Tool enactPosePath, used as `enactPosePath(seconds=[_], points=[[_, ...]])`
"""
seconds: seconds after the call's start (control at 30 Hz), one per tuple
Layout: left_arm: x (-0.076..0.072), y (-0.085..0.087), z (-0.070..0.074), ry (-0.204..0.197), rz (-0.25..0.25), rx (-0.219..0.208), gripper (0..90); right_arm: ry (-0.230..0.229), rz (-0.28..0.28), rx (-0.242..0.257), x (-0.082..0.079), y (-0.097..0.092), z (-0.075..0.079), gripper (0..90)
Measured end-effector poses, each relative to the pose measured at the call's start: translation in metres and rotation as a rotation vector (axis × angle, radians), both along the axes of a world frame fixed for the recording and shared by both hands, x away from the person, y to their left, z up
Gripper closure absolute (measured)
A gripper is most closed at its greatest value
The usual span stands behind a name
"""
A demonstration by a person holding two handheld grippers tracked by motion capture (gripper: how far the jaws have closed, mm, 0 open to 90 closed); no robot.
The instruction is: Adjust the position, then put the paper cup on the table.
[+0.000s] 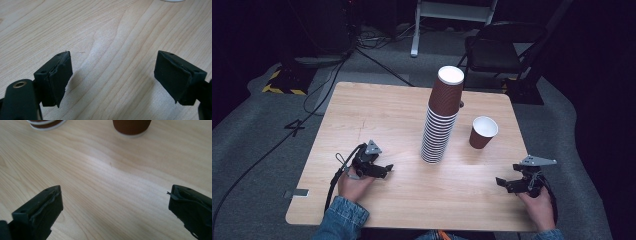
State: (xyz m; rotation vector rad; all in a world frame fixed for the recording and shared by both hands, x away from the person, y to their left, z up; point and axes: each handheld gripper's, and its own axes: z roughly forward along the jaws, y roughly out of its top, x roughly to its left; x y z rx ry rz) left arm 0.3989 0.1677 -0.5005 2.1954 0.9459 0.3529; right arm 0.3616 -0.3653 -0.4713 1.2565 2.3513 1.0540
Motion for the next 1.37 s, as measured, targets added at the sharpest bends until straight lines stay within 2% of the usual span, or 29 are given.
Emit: enactPosePath(seconds=[0.13,0.3,0.37,0.4,0.53,0.83,1.37], points=[[0.001,-0.001,-0.001,0.011,-0.005,0.006,15.4,0.005,-0.020,-0.031,-0.002,0.003,-0.015,0.0],[0.001,-0.002,-0.002,0.017,0.000,0.014,15.3,-0.003,-0.032,-0.053,-0.007,0.007,-0.026,0.0],[0.001,-0.002,-0.002,0.017,0.001,0.014,15.3,-0.009,-0.043,-0.055,-0.009,0.008,-0.031,0.0],[0.001,-0.002,-0.002,0.017,0.002,0.014,15.3,-0.030,-0.050,-0.066,-0.011,0.009,-0.033,0.0],[0.001,-0.003,-0.002,0.008,0.002,0.027,15.1,-0.051,-0.062,-0.084,-0.012,0.013,-0.035,0.0],[0.001,-0.003,-0.003,0.001,0.003,0.025,14.5,-0.050,-0.113,-0.087,-0.012,0.018,-0.035,0.0],[0.000,-0.003,-0.003,0.000,0.009,0.029,14.5,-0.050,-0.116,-0.086,-0.012,0.018,-0.035,0.0]])
